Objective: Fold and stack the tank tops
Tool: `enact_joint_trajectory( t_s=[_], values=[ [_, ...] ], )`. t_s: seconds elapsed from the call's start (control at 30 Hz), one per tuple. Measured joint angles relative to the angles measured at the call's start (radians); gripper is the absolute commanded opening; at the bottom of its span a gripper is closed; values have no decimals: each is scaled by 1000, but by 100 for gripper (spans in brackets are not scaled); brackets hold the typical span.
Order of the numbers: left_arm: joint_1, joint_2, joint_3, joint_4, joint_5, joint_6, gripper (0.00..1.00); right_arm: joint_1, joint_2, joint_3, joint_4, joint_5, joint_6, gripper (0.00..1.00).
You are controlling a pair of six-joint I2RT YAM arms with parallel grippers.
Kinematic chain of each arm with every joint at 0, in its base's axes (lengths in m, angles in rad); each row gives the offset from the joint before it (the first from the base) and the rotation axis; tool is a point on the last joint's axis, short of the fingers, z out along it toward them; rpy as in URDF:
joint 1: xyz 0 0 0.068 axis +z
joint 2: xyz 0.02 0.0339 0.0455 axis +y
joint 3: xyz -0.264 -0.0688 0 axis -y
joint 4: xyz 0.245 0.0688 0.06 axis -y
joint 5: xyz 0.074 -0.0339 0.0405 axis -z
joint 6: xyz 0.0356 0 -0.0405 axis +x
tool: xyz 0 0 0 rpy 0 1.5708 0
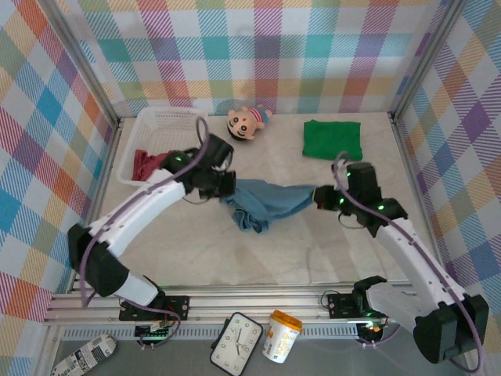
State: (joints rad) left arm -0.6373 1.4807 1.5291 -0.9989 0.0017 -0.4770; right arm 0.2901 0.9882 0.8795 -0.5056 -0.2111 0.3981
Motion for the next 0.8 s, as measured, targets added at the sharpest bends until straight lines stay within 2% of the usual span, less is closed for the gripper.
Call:
enact_joint_trajectory(
  t_s=[0.2, 0.37, 0.63, 0.8],
  values=[
    [34, -43, 345, -223, -153, 78, 0, -61, -3, 284, 9, -42, -72, 0],
    [69, -44, 553, -327, -269, 125, 0, -68, -3, 468, 22, -57, -109, 0],
    [80, -93, 718, -317, -347, 204, 0, -68, 11, 617, 50, -101, -130, 0],
    [144, -26, 738, -231, -331, 264, 0, -85, 124, 668, 57, -103, -137, 0]
  ],
)
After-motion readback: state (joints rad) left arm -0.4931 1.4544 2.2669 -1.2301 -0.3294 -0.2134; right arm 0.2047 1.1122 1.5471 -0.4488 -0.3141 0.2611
